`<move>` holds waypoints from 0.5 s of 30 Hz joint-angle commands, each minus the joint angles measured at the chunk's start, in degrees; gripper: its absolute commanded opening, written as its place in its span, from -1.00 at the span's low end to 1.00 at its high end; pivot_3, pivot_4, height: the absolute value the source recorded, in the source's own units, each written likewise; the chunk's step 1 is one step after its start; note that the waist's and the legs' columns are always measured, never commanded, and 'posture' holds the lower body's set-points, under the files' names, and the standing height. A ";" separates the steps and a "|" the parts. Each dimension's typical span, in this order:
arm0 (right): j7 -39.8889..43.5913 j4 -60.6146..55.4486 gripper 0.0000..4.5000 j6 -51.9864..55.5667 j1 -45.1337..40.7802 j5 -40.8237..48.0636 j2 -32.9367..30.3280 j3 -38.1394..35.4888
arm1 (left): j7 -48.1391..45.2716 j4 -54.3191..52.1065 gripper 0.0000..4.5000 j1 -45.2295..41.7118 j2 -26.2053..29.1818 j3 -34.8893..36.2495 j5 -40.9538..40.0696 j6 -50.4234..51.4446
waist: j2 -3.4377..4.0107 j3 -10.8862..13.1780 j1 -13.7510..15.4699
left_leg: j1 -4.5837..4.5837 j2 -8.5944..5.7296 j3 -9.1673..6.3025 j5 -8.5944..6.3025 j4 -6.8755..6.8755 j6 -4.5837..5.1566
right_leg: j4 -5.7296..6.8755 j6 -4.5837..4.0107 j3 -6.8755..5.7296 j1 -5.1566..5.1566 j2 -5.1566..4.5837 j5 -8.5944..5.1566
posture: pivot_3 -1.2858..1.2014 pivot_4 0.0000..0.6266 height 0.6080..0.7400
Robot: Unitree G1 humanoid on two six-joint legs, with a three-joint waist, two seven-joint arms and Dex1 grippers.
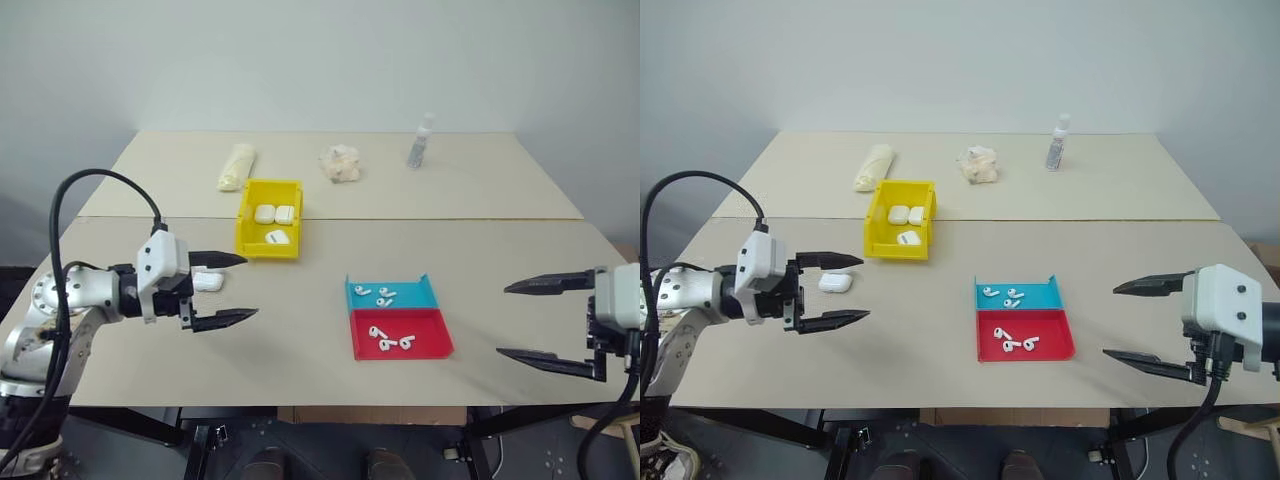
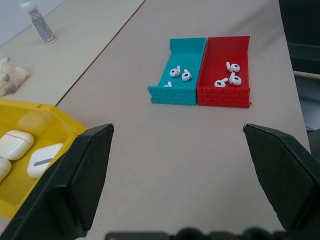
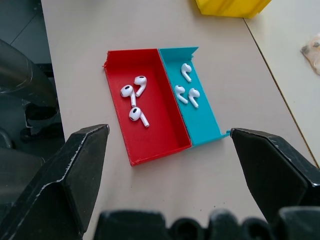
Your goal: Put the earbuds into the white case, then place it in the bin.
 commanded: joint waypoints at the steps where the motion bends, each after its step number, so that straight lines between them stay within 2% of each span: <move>1: -0.14 -0.33 0.99 -0.98 -0.87 0.15 -0.75 -1.69 | -0.15 -1.93 1.00 -0.29 0.92 1.90 -1.69 0.11 | 0.00 0.00 0.00 | 0.01 0.00 0.01 0.00 0.00 0.00 | 0.00 0.00 0.00 0.00 0.00 0.00 | 0.03 -0.52 1.00; 11: -0.10 0.15 0.99 -1.08 -0.92 -0.35 -0.92 -1.01 | 5.96 -5.84 1.00 1.21 1.18 1.83 2.08 0.07 | 0.00 0.00 0.01 | 0.00 0.00 0.00 -0.01 0.00 0.01 | 0.00 0.00 0.01 0.01 0.00 0.00 | 0.03 -0.52 1.00; 15: -0.49 0.50 0.99 -0.88 -1.33 -0.64 -0.96 -0.35 | 13.40 -10.32 1.00 1.48 3.77 0.37 6.98 7.41 | 0.00 0.00 0.01 | 0.00 0.00 -0.01 -0.01 0.00 0.01 | -0.01 0.00 0.01 0.01 0.00 0.00 | 0.03 -0.52 1.00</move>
